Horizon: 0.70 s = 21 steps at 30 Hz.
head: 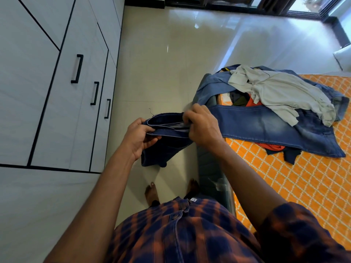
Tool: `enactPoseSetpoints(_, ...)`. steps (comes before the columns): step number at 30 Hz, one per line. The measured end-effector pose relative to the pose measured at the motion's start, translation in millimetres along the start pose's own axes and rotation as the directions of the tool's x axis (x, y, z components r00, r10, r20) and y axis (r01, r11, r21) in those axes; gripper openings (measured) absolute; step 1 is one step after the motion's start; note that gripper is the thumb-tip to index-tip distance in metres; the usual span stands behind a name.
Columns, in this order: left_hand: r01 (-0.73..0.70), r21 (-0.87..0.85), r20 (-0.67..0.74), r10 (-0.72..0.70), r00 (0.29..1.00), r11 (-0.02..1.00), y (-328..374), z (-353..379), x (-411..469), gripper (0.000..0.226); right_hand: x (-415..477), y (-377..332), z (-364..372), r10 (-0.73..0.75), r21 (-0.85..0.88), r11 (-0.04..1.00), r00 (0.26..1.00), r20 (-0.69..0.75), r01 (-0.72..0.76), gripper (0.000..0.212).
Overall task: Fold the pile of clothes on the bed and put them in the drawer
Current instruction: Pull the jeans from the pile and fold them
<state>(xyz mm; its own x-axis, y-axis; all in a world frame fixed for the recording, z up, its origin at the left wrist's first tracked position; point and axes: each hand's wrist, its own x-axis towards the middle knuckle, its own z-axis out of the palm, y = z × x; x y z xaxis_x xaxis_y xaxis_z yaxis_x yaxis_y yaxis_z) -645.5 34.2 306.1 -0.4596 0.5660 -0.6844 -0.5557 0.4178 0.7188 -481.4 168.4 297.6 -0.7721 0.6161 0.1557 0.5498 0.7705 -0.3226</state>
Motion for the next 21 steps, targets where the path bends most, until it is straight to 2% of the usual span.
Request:
enactPoseSetpoints(1, -0.002, 0.001, 0.0, 0.002, 1.0, 1.0, 1.3, -1.3, 0.2, 0.028, -1.0, -1.5, 0.1, -0.08, -0.033, 0.996, 0.997, 0.014, 0.08, 0.018)
enactPoseSetpoints(2, -0.005, 0.006, 0.0, 0.005, 1.0, 1.0, 1.9, -1.1, 0.2, 0.028, -2.2, -1.6, 0.4, -0.078, -0.074, 0.994, 0.995, 0.065, 0.083, 0.012)
enactPoseSetpoints(3, -0.012, 0.019, 0.0, 0.012, 1.0, 1.0, 2.2, -0.4, 0.2, 0.027, -3.2, -0.4, 1.4, -0.003, -0.124, 0.992, 0.99, 0.14, 0.02, 0.01)
enactPoseSetpoints(5, -0.031, 0.052, 0.012, 0.03, 0.999, 0.998, 1.4, 0.8, 0.2, 0.026, -3.9, 3.9, 5.1, 0.202, -0.291, 0.95, 0.931, 0.304, -0.111, 0.028)
enactPoseSetpoints(7, -0.052, 0.099, 0.051, 0.047, 0.998, 0.994, -0.9, 2.1, -0.5, 0.025, -5.6, 6.8, 10.2, 0.286, -0.36, 0.921, 0.887, 0.361, -0.15, 0.034)
enactPoseSetpoints(9, -0.069, 0.136, 0.079, 0.058, 0.995, 0.988, -2.6, 3.1, -1.5, 0.026, -5.9, 7.9, 14.4, 0.305, -0.294, 0.936, 0.866, 0.397, -0.196, 0.033)
enactPoseSetpoints(12, -0.106, 0.202, 0.099, 0.087, 0.991, 0.974, -1.9, 4.2, -3.4, 0.028, -3.5, 9.3, 13.3, 0.368, -0.077, 0.923, 0.803, 0.47, -0.378, 0.024)
enactPoseSetpoints(15, -0.124, 0.231, 0.101, 0.103, 0.99, 0.965, -0.8, 3.5, -3.7, 0.027, -1.3, 3.3, 15.6, 0.383, -0.031, 0.909, 0.804, 0.455, -0.416, 0.014)
enactPoseSetpoints(18, -0.133, 0.243, 0.127, 0.105, 0.986, 0.961, -0.3, 6.4, -5.2, 0.023, -4.0, -5.2, 22.3, 0.407, -0.025, 0.896, 0.797, 0.447, -0.443, 0.039)
enactPoseSetpoints(20, -0.137, 0.219, 0.121, 0.112, 0.986, 0.966, -1.0, 9.8, -6.0, 0.021, -9.4, -6.1, 26.5, 0.338, -0.096, 0.937, 0.803, 0.491, -0.336, 0.042)
enactPoseSetpoints(21, -0.135, 0.193, 0.104, 0.117, 0.988, 0.972, -1.9, 10.5, -5.8, 0.021, -12.4, -4.3, 29.4, 0.312, -0.12, 0.948, 0.789, 0.53, -0.295, 0.051)
